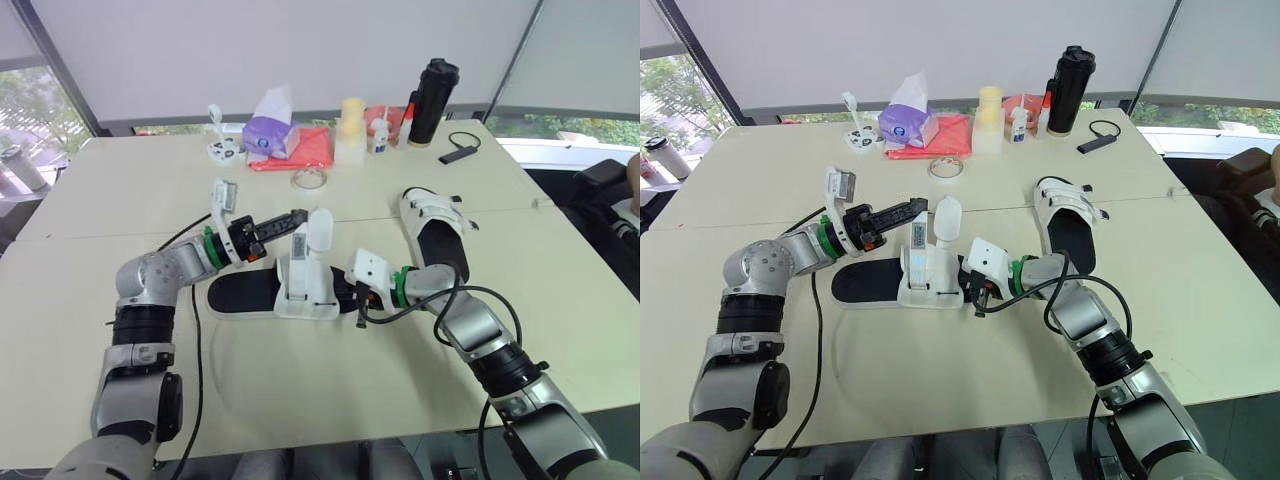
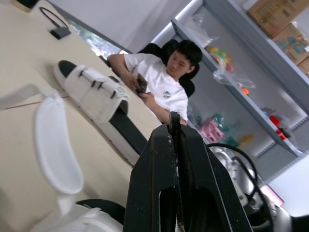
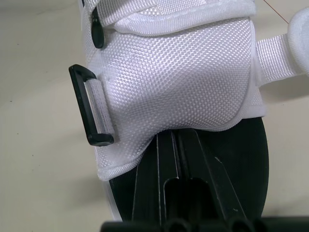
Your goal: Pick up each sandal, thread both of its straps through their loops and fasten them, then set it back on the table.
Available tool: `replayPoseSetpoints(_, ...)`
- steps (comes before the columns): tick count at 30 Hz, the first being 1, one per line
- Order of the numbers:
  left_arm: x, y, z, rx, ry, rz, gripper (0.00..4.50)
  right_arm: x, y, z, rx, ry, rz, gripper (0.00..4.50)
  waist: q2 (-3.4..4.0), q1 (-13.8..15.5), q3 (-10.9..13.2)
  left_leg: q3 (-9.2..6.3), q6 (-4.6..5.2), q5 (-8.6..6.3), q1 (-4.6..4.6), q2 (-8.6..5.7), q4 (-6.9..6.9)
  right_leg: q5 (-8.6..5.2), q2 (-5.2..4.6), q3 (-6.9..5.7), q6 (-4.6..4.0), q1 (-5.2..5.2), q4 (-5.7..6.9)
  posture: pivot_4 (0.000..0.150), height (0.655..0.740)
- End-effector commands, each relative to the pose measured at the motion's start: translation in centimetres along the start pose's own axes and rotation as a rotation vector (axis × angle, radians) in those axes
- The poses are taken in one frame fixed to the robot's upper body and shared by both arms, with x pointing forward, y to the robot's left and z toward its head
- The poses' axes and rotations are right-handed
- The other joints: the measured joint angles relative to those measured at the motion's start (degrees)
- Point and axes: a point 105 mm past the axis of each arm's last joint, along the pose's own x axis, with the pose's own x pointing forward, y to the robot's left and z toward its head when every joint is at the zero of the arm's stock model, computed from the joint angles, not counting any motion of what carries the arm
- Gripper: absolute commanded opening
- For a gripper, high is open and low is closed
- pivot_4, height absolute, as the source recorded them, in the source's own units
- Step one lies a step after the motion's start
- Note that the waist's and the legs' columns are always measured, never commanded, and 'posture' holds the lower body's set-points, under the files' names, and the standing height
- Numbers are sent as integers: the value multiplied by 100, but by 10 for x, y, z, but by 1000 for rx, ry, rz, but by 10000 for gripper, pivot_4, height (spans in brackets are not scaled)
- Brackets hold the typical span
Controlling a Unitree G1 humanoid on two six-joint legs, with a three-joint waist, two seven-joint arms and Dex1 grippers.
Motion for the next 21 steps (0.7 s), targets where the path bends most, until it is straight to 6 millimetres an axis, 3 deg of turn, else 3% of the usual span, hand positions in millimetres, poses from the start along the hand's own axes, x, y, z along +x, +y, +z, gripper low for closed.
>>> replayPoseSetpoints(1, 7, -2, 9, 40, -25, -30, 423, 4, 8, -20, 38, 74, 25, 0, 0, -1, 0, 0, 0, 0, 0, 0, 0, 0, 0, 0, 0, 0, 0, 1500, 7400)
replayPoseSetpoints(8, 12, 10, 6, 14, -18, -27, 423, 4, 9, -20, 34, 77, 26, 0, 0, -3, 0, -1, 0, 0, 0, -1, 1, 0, 0, -1, 0, 1, 1, 1500, 7400)
replayPoseSetpoints(21, 3, 34, 5, -18, -34, 49, 423, 4, 12, -21, 31, 81, 29, 0, 0, -6, 0, -1, 0, 0, 0, -2, 2, 1, 0, -2, 4, 1, 1, 1500, 7400)
